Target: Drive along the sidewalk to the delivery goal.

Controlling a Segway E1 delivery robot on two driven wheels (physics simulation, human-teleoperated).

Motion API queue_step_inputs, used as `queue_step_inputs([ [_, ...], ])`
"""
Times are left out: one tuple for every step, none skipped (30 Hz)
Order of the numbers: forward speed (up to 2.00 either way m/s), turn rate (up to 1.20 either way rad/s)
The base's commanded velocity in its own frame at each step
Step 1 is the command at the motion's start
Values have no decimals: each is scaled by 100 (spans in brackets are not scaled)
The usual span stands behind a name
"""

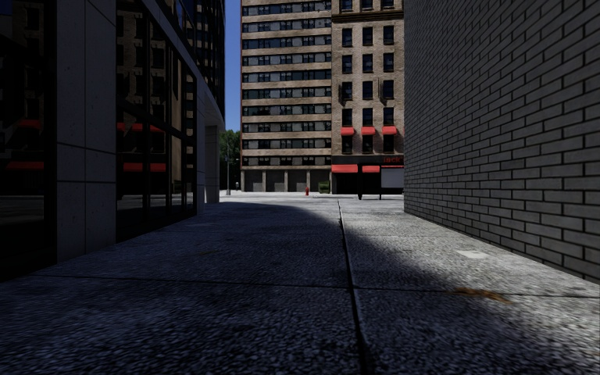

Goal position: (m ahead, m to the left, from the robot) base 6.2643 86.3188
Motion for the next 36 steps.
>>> queue_step_inputs([
  [0,0],
  [0,0],
  [0,0],
  [0,0],
  [0,0],
  [0,0],
  [29,6],
  [39,14],
  [44,17],
  [44,17],
  [48,21],
  [51,23],
  [53,31],
  [54,35],
  [58,38],
  [58,38],
  [62,40],
  [64,41],
  [64,41],
  [64,41],
  [65,41],
  [65,41],
  [66,41],
  [66,41],
  [73,43],
  [76,46],
  [77,48],
  [78,49],
  [78,49],
  [79,52],
  [80,54],
  [81,57],
  [81,57],
  [83,63],
  [84,65],
  [84,66],
])
